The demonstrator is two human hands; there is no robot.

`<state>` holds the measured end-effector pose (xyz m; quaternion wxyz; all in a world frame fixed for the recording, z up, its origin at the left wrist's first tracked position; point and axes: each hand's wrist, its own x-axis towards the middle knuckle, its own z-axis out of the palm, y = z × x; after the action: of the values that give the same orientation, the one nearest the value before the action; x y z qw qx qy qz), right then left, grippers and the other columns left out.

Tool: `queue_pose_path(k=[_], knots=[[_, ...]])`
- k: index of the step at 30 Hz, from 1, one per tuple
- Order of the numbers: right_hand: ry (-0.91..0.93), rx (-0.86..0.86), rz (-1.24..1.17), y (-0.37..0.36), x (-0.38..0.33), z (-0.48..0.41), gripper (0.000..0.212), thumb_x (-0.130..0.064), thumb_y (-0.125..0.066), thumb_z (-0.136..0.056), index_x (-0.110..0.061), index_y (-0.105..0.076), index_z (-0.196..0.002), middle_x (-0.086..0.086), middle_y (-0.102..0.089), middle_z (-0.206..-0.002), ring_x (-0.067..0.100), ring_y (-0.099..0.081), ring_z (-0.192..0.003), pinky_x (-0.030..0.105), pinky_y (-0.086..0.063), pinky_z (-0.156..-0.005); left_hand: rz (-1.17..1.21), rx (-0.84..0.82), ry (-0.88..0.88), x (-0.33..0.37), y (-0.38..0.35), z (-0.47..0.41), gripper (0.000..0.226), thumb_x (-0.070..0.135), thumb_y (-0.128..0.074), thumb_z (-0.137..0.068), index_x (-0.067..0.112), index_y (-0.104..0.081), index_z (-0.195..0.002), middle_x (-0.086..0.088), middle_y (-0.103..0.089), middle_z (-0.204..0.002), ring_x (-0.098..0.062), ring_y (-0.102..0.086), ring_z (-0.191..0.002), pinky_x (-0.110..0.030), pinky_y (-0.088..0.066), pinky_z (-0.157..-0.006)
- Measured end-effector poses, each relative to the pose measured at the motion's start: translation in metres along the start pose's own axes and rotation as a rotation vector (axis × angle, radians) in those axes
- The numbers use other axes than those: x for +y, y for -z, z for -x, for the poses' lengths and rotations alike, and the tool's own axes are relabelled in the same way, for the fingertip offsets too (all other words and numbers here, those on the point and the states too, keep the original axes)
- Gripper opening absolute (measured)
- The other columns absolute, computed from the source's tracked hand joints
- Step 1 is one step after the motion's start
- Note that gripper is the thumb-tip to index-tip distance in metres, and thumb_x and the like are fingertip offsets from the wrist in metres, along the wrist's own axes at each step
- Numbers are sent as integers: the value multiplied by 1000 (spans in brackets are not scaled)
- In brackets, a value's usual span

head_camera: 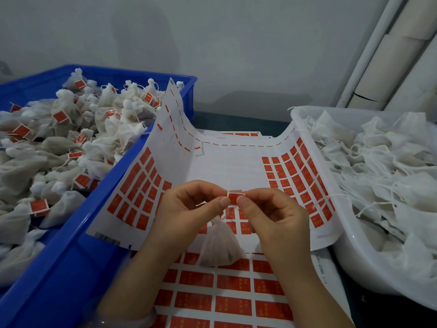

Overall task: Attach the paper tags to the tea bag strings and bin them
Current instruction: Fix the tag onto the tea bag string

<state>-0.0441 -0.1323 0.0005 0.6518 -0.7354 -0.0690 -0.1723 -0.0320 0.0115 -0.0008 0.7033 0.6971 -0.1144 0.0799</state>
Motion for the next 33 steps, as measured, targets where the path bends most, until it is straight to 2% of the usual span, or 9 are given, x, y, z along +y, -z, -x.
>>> queue_pose_path(k=[6,11,21,33], knots=[[-25,6,4,0,1,1,20,-45,-59,-63,-30,-64,-76,-16,-67,-76,7,-63,-71,14,-52,-58,34,-34,5,0,0,1,8,29,-67,-64,26,-72,-70,2,-69,-69,-14,-67,-66,-18,-53,-62],[-60,-12,-32,0,0,0,20,-42,-61,-63,-29,-66,-77,-18,-69,-84,8,-65,-73,16,-53,-59,61,-58,5,1,1,1,11,31,-68,-63,25,-73,-70,1,-69,-70,-14,-67,-66,-19,-53,-62],[-82,-27,-96,1,-1,0,20,-38,-63,-65,-23,-68,-77,-8,-67,-63,7,-61,-51,14,-49,-48,74,-64,10,0,1,1,11,26,-67,-65,19,-69,-73,1,-68,-68,-14,-66,-65,-20,-53,-63],[-103,-14,-97,-1,0,1,24,-40,-63,-63,-22,-66,-78,-8,-67,-62,6,-59,-49,13,-48,-47,75,-71,12,-2,1,0,8,28,-67,-64,23,-70,-69,0,-67,-67,-16,-65,-65,-21,-54,-64]])
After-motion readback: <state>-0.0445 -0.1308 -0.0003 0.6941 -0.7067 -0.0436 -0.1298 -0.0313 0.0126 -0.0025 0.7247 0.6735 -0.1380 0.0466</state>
